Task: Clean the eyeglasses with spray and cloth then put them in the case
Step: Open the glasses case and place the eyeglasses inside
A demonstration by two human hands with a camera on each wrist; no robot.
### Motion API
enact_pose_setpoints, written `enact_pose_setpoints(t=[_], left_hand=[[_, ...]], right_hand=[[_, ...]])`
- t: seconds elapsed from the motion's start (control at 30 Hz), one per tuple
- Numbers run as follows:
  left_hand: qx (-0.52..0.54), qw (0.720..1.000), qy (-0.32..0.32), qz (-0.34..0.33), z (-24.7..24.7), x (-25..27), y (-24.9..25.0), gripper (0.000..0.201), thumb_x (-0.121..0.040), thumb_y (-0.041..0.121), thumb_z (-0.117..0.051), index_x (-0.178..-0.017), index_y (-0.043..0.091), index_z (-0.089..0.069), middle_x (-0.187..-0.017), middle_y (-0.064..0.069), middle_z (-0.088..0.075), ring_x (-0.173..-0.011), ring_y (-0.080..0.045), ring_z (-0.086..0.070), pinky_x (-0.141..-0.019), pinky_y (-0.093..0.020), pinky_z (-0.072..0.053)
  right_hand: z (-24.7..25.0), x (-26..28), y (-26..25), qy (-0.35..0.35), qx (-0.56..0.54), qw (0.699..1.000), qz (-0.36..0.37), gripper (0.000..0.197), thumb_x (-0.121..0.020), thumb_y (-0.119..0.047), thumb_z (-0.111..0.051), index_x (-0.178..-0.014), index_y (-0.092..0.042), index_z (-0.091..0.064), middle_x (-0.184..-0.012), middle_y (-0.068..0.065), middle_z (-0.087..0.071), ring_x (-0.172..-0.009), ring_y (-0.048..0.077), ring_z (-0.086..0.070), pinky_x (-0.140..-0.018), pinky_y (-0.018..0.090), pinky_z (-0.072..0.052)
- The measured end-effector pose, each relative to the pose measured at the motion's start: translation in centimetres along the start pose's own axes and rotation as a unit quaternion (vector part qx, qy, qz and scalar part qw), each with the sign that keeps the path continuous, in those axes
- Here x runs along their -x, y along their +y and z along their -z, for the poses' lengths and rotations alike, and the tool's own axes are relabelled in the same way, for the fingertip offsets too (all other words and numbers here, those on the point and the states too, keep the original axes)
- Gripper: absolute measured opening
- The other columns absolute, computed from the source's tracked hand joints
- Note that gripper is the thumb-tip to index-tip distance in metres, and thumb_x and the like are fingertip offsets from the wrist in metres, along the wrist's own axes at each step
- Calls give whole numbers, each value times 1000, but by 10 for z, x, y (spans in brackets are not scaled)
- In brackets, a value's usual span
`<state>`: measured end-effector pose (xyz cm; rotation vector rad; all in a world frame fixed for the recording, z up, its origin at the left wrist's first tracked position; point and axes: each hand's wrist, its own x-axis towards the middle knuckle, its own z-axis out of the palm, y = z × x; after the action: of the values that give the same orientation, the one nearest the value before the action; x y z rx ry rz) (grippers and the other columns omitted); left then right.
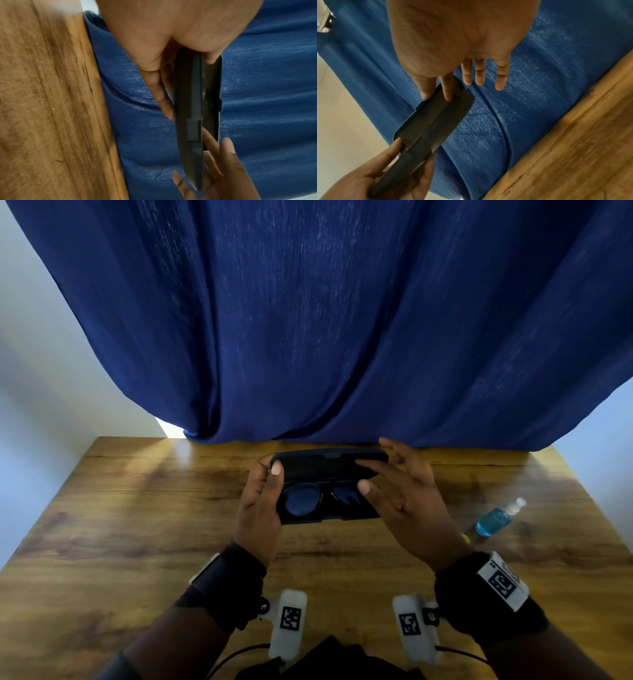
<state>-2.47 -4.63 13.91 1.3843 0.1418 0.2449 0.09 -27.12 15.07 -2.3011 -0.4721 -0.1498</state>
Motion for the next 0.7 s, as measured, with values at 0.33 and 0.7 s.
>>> enact_pose_setpoints(t=[0.33, 0.7], left_hand=[[14, 1000, 11, -22, -3, 5, 14, 34, -110, 17, -31, -122, -7, -52, -93, 0, -73, -80, -3, -73, -65, -15, -57], [38, 998, 42, -12, -7, 4, 14, 34, -110, 18, -32, -125, -5, -52, -104, -8, -67, -89, -8, -70, -71, -16, -58]], right_hand=[[20, -6, 3, -122, -2, 993, 6, 72, -73, -75, -69, -139, -57, -47, -153, -25, -29, -146, -5, -23, -114, 17, -25], [11, -3, -1, -93, -60, 994, -24, 76, -64, -70, -75, -131, -46, -50, -137, -27, -43, -125, -12, -44, -96, 8, -42]])
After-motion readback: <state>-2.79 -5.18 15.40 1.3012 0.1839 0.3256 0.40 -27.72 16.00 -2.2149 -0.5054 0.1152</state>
